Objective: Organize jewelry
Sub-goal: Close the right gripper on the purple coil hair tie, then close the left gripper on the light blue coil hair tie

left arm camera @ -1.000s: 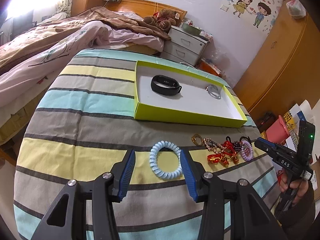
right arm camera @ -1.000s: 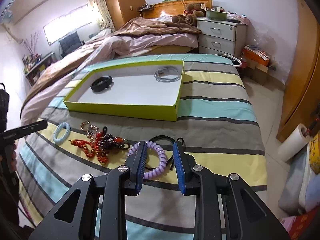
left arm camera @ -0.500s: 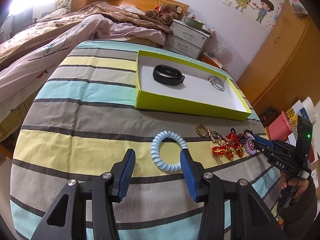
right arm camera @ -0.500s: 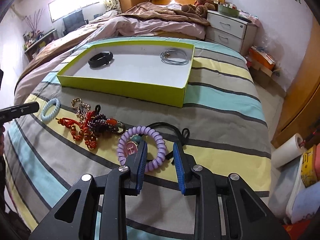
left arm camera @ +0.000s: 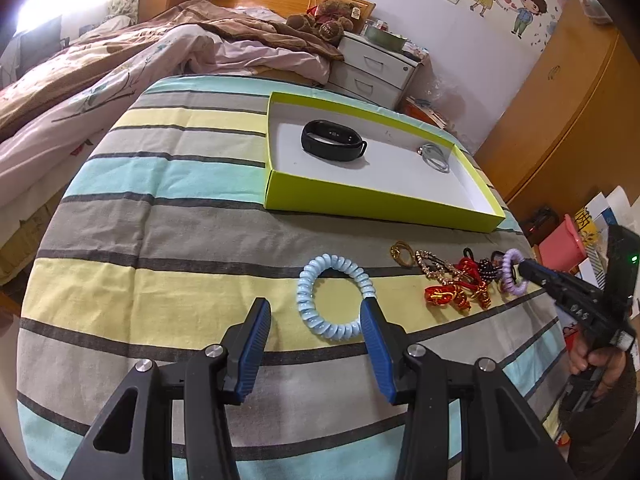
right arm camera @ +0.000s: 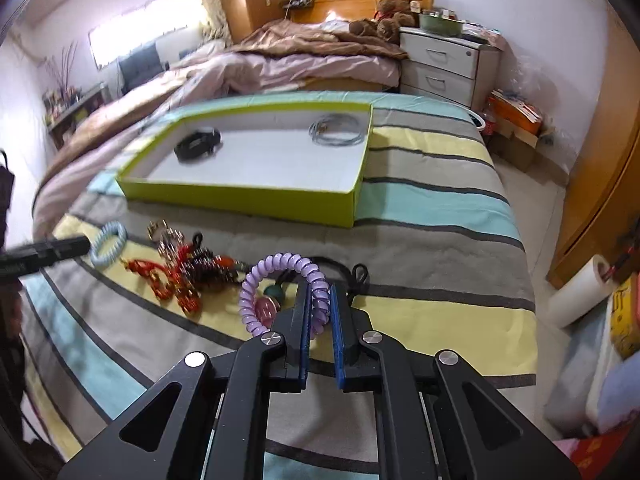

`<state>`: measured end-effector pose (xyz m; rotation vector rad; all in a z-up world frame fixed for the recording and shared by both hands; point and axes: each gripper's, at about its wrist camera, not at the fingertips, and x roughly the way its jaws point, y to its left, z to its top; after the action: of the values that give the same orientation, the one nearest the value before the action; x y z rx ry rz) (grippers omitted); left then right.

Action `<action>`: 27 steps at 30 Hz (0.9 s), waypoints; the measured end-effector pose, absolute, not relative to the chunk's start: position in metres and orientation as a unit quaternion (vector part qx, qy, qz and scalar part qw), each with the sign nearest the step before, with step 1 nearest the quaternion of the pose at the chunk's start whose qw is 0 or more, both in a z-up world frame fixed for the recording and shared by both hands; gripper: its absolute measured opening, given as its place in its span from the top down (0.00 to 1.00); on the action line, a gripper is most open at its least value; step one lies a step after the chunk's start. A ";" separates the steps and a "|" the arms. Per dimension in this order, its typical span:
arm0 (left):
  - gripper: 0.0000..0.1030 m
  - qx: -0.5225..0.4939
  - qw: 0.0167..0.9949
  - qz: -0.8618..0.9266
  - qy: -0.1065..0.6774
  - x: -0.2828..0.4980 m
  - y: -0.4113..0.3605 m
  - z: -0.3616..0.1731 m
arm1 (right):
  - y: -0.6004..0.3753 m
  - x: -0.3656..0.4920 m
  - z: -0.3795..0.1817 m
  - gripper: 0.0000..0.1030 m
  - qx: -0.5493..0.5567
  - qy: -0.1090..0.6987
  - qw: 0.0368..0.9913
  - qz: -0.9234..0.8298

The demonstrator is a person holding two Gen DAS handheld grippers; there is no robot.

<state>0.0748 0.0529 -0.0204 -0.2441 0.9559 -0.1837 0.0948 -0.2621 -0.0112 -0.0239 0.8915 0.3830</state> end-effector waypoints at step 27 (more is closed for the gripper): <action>0.90 -0.053 0.879 -0.053 0.470 0.084 0.045 -0.026 | -0.273 0.081 0.013 0.91 0.059 0.389 0.899 0.194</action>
<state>0.0841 0.0451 -0.0261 -0.1098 0.9804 -0.1095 0.0806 -0.2731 0.0134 0.1211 0.8048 0.4011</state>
